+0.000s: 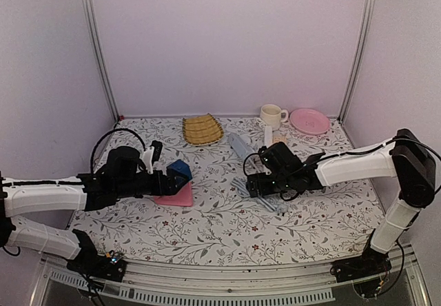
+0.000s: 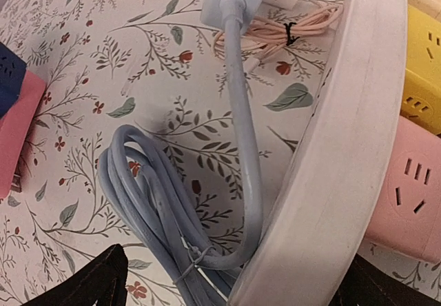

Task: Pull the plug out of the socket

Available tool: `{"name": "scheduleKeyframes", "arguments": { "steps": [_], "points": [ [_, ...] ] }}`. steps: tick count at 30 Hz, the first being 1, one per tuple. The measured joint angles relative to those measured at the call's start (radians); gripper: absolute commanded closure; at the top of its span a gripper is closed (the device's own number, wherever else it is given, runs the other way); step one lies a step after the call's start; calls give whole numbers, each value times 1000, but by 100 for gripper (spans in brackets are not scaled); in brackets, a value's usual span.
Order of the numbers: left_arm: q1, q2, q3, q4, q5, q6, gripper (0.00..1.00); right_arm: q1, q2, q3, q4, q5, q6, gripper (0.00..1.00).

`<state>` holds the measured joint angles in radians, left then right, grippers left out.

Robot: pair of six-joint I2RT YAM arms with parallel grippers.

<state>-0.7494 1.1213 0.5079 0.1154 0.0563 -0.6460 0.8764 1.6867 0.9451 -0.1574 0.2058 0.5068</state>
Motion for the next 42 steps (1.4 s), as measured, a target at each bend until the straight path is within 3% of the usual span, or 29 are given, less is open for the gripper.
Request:
{"name": "scheduleKeyframes", "arguments": {
  "steps": [7,14,25,30,35,42],
  "points": [
    [-23,64,48,13,-13,2,5,48,8,38,-39,14,19,1],
    [-23,191,166,21,-19,40,5,8,-167,29,-52,15,5,1],
    [-24,523,492,29,70,117,8,-372,-423,-215,9,-166,4,1],
    [-37,672,619,20,126,122,16,-474,-418,-308,44,-272,21,1],
    [-111,845,814,-28,142,138,25,-491,-329,-314,135,-375,52,2],
    [-246,1049,1069,-166,41,158,29,-466,-188,-248,181,-424,89,4]
  ]
}}
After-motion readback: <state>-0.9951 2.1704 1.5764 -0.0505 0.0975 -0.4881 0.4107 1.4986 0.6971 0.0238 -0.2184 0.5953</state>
